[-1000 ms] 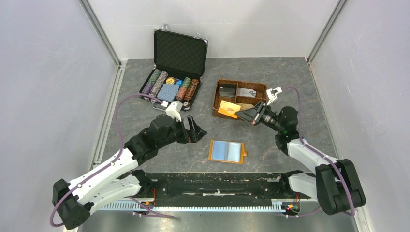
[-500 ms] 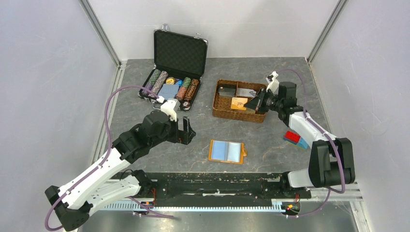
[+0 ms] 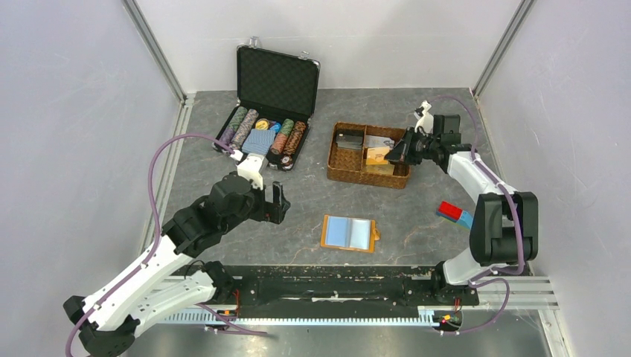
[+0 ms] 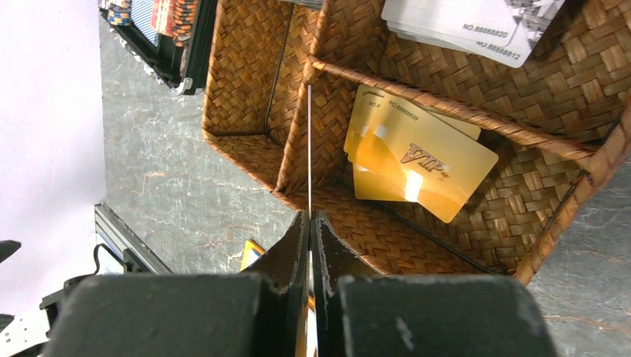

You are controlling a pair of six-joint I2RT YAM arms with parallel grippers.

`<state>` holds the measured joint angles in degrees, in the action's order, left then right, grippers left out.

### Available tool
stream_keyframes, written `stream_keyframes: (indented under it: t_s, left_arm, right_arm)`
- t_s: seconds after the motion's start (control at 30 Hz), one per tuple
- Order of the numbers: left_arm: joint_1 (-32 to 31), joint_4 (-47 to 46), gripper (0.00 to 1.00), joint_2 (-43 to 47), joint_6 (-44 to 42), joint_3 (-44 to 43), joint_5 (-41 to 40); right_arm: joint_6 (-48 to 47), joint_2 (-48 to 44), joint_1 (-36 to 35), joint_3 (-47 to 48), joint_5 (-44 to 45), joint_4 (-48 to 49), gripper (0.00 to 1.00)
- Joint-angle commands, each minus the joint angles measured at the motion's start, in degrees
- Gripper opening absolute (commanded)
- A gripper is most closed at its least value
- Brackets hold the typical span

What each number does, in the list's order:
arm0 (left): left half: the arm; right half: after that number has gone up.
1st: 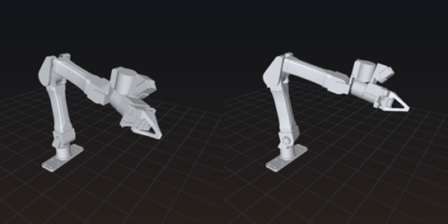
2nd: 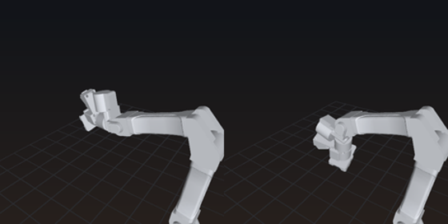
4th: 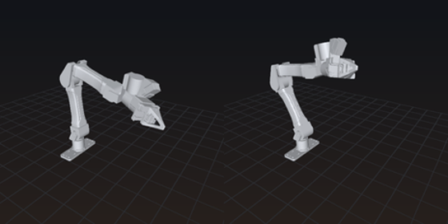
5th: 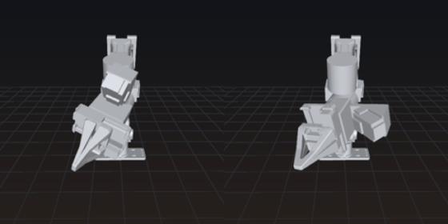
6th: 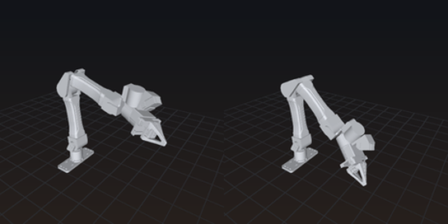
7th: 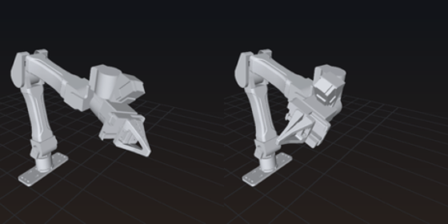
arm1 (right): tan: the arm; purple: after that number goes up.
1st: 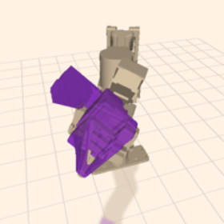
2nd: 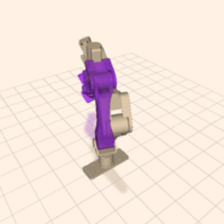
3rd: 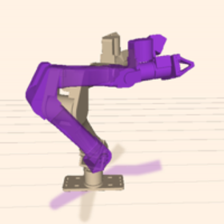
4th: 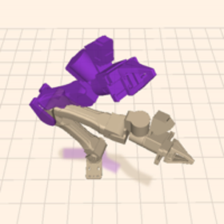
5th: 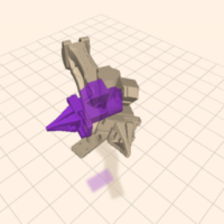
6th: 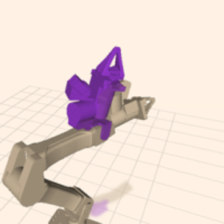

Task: Take the credit cards out of the card holder
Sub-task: Place the credit card in the storage box.

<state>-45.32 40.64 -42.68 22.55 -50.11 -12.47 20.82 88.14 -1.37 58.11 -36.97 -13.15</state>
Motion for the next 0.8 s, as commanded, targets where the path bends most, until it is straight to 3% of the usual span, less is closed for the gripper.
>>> stream_keyframes:
  t_s: [0.0,0.77]
  left_arm:
    - [0.3,-0.4,1.00,0.4,-3.4,-1.4,-1.9]
    - [0.3,-0.5,1.00,0.7,-3.5,-1.2,-1.9]
  right_arm:
    - [-3.1,2.1,0.4,4.0,1.6,-3.5,0.00]
    - [-1.1,10.7,0.2,6.8,-1.4,-0.9,0.00]
